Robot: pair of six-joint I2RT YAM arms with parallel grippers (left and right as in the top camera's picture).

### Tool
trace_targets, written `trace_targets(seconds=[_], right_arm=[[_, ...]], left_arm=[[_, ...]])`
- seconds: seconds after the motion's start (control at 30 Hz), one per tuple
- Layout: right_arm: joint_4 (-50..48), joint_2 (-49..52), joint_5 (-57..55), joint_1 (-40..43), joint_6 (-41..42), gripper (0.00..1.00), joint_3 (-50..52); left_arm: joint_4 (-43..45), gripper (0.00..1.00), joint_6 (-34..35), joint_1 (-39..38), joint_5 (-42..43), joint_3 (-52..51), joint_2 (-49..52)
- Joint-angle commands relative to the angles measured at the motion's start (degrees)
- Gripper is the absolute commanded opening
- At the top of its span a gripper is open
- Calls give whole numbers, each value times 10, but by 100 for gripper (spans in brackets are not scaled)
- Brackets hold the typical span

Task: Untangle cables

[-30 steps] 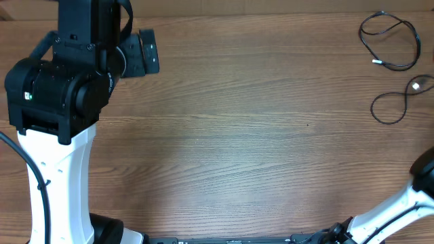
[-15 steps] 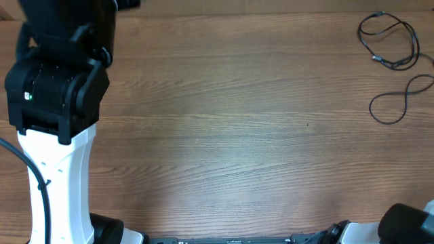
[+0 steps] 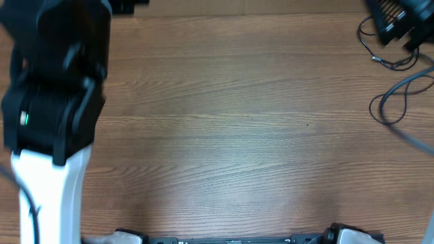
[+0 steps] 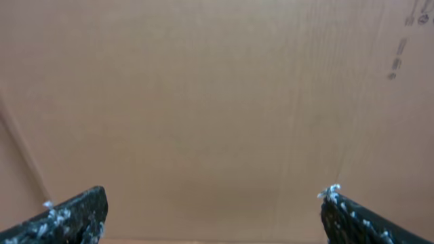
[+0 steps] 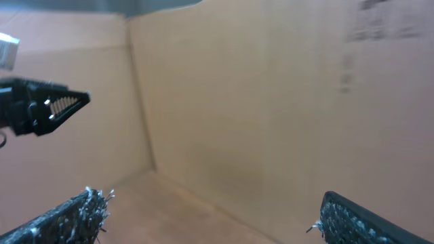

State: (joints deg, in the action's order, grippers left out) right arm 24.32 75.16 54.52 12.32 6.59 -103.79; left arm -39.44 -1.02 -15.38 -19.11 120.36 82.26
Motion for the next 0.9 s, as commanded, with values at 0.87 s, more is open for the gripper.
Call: trace_targets(seconds=[0.87], right_arm=[[-150,-544,-224,-61,-112,100,345]], left_arm=[[198,100,28,229,137,-752,-815]])
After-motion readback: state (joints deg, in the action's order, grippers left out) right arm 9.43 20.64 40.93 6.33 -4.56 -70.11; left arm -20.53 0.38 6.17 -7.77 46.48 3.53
